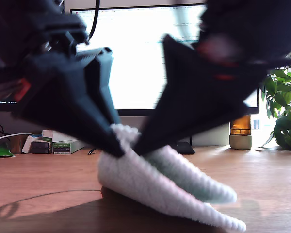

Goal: Fold the tea towel to a neat square and place it to the right

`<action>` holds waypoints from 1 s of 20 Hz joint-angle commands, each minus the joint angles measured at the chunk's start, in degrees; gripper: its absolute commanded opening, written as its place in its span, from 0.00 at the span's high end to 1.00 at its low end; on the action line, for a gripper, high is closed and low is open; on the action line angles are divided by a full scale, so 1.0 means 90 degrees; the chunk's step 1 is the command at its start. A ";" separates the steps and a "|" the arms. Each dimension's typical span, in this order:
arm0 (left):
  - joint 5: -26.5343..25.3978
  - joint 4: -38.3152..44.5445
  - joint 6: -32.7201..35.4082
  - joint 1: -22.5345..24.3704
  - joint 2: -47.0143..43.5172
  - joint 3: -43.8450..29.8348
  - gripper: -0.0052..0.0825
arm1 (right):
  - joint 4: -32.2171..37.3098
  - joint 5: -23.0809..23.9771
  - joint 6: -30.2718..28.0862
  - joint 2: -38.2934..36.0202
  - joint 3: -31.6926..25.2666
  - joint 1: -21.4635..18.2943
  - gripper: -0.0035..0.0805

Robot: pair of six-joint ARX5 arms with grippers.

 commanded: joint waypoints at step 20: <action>0.0248 -0.0148 -0.0192 0.0306 0.0039 0.0002 0.97 | -0.0874 0.0826 -0.0216 0.0675 -0.0044 0.0015 0.75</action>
